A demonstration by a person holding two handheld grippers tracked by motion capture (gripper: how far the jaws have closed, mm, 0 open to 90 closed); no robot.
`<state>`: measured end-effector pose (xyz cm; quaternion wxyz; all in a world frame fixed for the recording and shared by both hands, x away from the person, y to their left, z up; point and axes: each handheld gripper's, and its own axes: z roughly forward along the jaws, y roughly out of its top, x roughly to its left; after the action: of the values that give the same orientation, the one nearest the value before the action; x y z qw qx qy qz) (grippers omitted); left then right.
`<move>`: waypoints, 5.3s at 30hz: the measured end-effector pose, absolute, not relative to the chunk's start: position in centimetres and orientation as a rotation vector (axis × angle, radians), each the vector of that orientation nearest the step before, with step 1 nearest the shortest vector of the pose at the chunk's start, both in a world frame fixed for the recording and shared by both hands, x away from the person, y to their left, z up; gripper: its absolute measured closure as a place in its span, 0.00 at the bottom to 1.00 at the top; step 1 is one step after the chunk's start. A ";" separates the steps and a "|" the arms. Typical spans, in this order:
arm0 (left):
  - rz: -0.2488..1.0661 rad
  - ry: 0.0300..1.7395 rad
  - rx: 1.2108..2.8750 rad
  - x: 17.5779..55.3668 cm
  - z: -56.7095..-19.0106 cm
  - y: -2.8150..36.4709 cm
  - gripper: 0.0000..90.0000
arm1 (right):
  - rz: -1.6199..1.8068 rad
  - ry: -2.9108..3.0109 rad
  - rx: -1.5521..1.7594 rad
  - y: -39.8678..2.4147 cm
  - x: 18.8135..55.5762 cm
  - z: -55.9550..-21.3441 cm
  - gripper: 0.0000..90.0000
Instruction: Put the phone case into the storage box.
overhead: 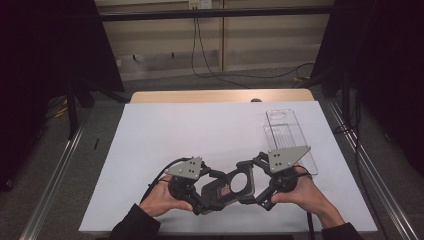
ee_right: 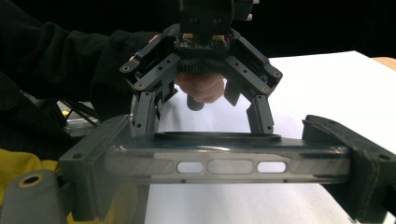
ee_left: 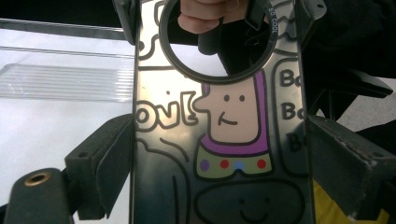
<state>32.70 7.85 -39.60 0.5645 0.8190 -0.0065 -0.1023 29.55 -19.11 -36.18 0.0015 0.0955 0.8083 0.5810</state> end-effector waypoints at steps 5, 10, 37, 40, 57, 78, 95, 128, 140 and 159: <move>-0.245 -0.021 1.937 32.6 -39.7 7.7 0.14 | 1.818 2.573 0.284 -19.1 29.7 -36.3 0.12; -0.252 -0.020 1.939 32.6 -39.8 7.7 0.14 | 1.816 2.586 0.277 -19.1 29.8 -36.3 0.12; -0.170 0.144 1.937 32.9 -40.2 7.9 0.03 | 1.771 2.590 0.421 -19.4 30.2 -36.3 0.13; -0.172 0.181 1.930 33.0 -40.2 8.4 0.02 | 1.762 2.589 0.463 -19.5 30.2 -36.3 0.13; 0.032 0.464 1.857 33.6 -40.2 12.6 0.03 | 1.728 2.494 0.639 -19.9 30.5 -36.3 0.13; 0.276 0.563 1.802 31.0 -40.6 16.4 0.02 | 1.691 2.336 0.873 -21.0 30.7 -36.7 0.13; 0.436 0.755 1.685 30.1 -42.1 20.6 0.01 | 1.675 2.234 0.963 -22.9 30.9 -35.7 0.13; 0.505 0.825 1.663 29.3 -42.6 22.9 0.04 | 1.581 2.076 1.090 -26.7 33.1 -32.5 0.13; 0.488 0.832 1.673 29.0 -42.7 23.0 0.04 | 1.538 2.006 1.138 -28.7 33.9 -31.3 0.13; 0.488 0.818 1.656 29.1 -42.7 22.6 0.03 | 1.421 1.930 1.235 -30.5 35.5 -30.7 0.13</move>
<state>29.09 22.63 -42.72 0.5775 0.7076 0.3497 0.2085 35.52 -30.49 -30.74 0.2208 0.4466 0.6982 0.5141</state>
